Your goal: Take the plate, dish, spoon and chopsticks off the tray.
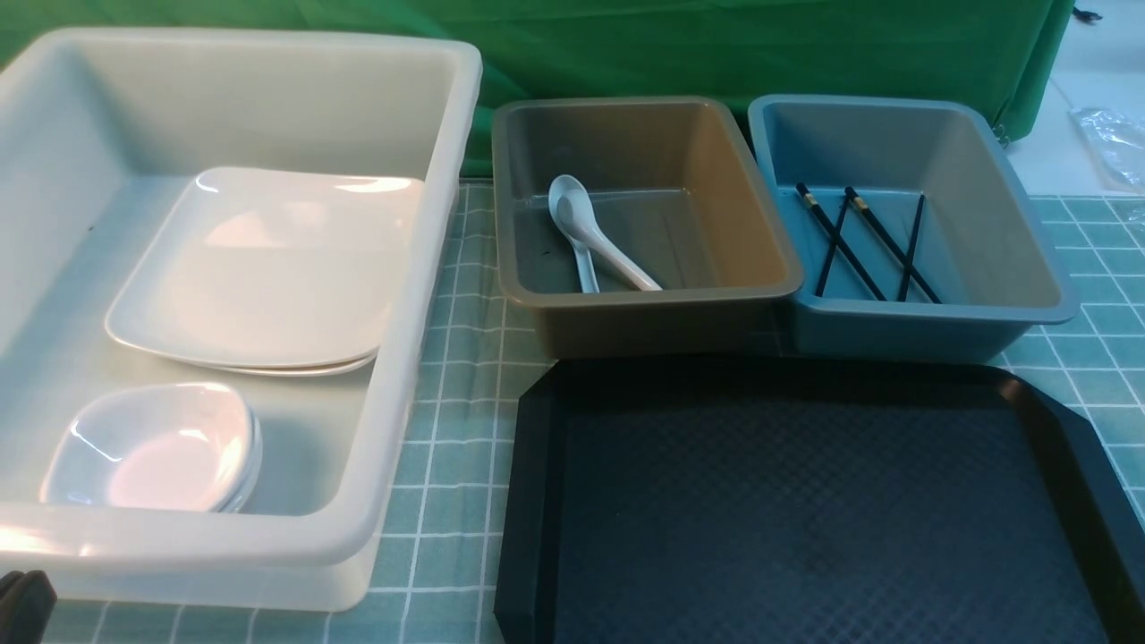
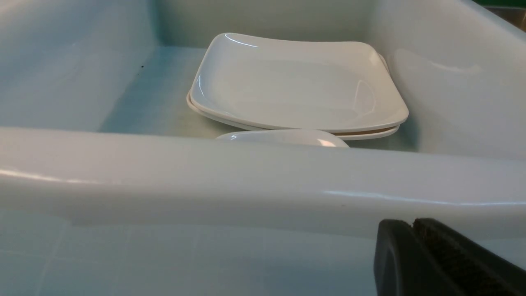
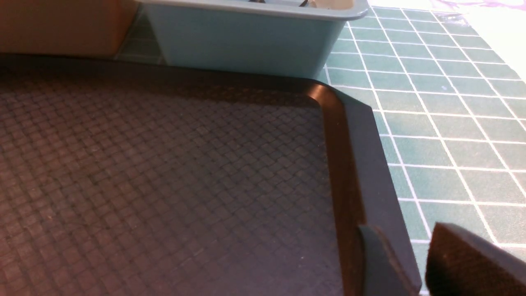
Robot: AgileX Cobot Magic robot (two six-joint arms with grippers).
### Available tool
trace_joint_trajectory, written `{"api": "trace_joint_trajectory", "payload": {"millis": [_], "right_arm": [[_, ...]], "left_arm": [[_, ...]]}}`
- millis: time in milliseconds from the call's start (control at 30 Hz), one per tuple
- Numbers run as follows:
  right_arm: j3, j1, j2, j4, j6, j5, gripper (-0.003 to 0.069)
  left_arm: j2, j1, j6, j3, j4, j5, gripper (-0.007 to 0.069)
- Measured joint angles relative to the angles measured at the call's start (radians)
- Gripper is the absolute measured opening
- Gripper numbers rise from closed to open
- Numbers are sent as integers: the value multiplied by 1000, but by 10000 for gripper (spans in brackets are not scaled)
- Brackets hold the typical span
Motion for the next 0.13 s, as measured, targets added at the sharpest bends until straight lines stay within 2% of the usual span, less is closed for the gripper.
{"api": "trace_joint_trajectory", "payload": {"millis": [133], "right_arm": [[0, 0, 0, 0, 0, 0, 241]], "left_arm": [[0, 0, 0, 0, 0, 0, 17]]}}
